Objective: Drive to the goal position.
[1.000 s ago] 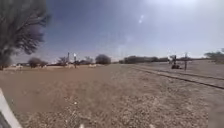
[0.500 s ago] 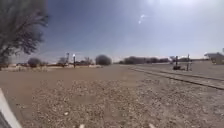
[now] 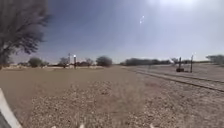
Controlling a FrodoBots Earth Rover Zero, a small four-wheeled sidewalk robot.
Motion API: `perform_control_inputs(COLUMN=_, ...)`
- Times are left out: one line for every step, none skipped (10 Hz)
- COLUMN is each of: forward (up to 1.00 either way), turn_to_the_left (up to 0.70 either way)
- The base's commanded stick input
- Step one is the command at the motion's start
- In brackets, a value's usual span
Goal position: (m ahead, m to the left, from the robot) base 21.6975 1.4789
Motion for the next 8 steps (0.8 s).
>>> perform_control_inputs(forward=0.70, turn_to_the_left=0.00)
perform_control_inputs(forward=0.70, turn_to_the_left=0.00)
perform_control_inputs(forward=0.70, turn_to_the_left=0.00)
perform_control_inputs(forward=0.70, turn_to_the_left=0.00)
perform_control_inputs(forward=0.70, turn_to_the_left=0.00)
perform_control_inputs(forward=0.70, turn_to_the_left=0.00)
perform_control_inputs(forward=0.70, turn_to_the_left=0.00)
perform_control_inputs(forward=0.70, turn_to_the_left=0.00)
